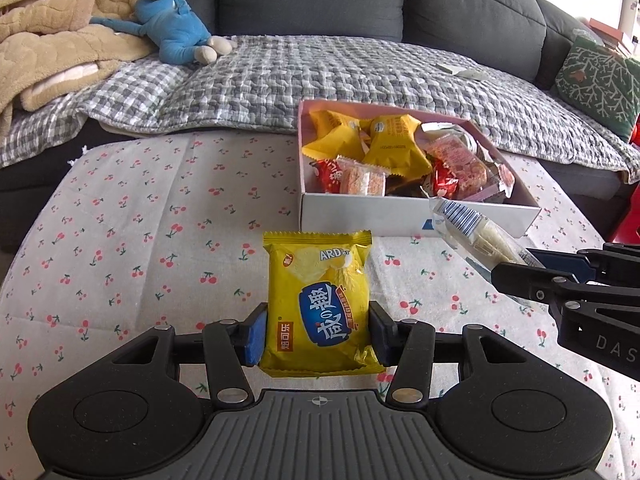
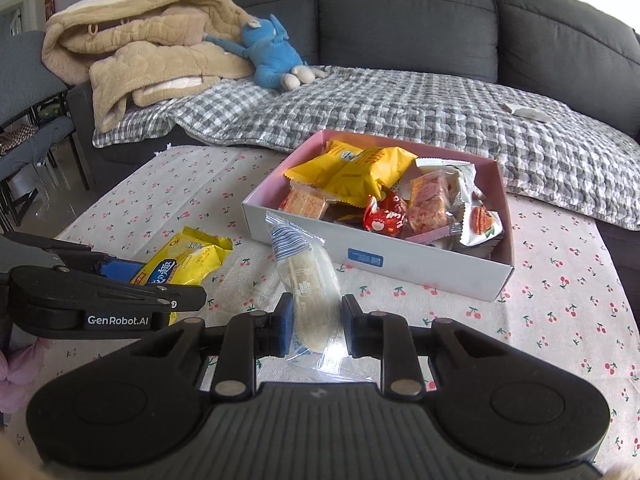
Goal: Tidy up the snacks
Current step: 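Carry both packets over the pink box and lower them inside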
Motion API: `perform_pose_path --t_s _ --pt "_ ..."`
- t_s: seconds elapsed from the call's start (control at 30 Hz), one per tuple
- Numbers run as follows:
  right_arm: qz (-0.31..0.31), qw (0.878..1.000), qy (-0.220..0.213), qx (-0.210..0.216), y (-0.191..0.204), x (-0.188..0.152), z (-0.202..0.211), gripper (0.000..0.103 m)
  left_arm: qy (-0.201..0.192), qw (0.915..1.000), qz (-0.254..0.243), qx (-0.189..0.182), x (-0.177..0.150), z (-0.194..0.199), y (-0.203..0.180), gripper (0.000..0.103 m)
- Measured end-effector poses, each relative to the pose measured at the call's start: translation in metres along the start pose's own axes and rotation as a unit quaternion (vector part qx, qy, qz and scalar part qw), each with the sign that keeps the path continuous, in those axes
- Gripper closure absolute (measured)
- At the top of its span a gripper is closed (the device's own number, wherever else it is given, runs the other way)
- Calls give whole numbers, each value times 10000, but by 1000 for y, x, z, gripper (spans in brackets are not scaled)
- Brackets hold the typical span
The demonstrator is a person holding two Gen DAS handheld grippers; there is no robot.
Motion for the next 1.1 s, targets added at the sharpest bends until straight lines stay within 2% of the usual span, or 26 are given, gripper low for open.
perform_pose_path --t_s 0.2,0.4,0.57,0.7,0.83,1.1 --pt "-387 9989 -277 -17 -20 17 6 81 -194 9998 1 -53 20 2 -8 55" --pt "-800 9954 -533 33 -35 36 3 81 -477 9988 -63 -5 53 1 -9 55" --pt "-1113 9917 -623 -184 -53 43 -5 81 -594 9981 -131 19 79 -13 -7 55" --pt "-1294 9893 -589 -336 -66 50 -15 81 -573 9983 -137 -17 98 -36 -12 55" --pt "-1484 9864 -637 -292 -75 63 -24 81 -465 9988 -64 -169 114 -61 -24 55" --pt "-1756 9826 -289 -537 -107 80 -67 80 -217 9994 -145 -226 131 -109 -40 54"
Point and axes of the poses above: each gripper's, at about its wrist camera, not at the fingertips, and z roughly against the way its jaws point, y to its left, x to its top, the point moved 10 cm from there along -z, roughly the way its jaws point, and after that the axes turned 6 degrees about x, right-handed, at the moved point
